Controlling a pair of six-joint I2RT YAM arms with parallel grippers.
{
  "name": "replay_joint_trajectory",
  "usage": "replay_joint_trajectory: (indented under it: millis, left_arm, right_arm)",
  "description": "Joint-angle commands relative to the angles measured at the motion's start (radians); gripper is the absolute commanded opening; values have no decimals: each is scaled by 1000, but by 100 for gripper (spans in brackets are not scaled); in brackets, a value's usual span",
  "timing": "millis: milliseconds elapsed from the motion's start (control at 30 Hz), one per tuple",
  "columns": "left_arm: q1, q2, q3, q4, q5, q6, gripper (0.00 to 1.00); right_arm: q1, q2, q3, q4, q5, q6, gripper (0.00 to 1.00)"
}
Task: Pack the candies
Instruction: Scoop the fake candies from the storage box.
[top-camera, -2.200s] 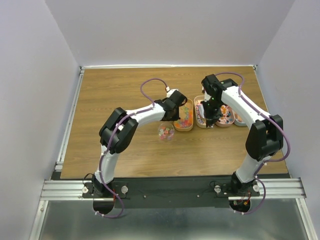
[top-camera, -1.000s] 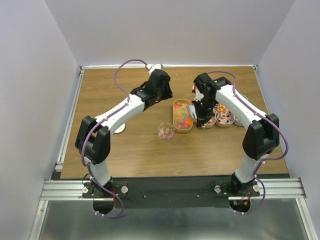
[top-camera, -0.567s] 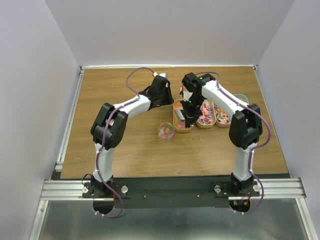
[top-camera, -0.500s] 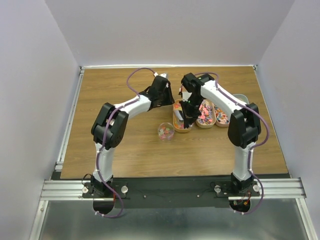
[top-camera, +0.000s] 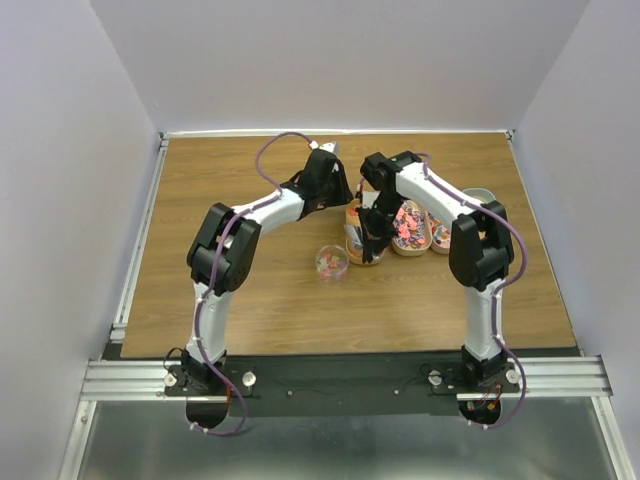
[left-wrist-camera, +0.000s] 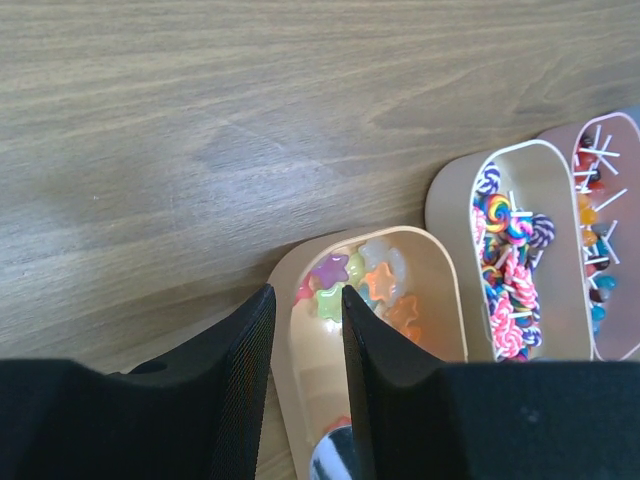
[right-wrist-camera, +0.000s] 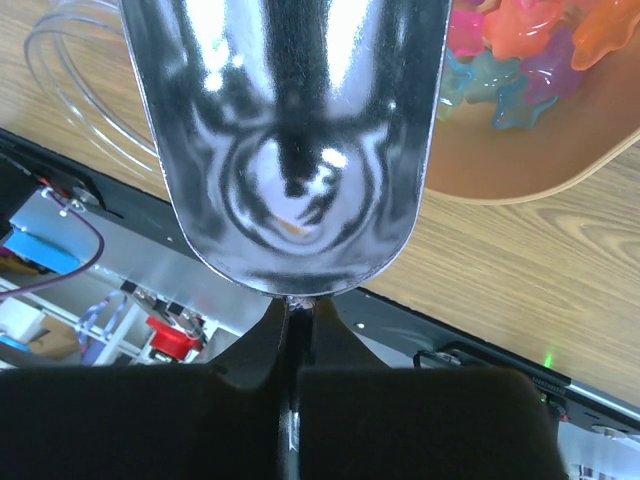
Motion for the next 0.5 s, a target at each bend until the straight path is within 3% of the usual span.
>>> replay_joint_trajectory:
  millis: [0, 467]
  left_arm:
    - [-4, 22, 9, 22, -5, 19, 41]
    - [-12, 20, 13, 25, -5, 30, 41]
  right_arm:
    - [2, 22, 8, -61, -9, 32, 1]
    - [-57, -29, -38, -61, -27, 25, 1]
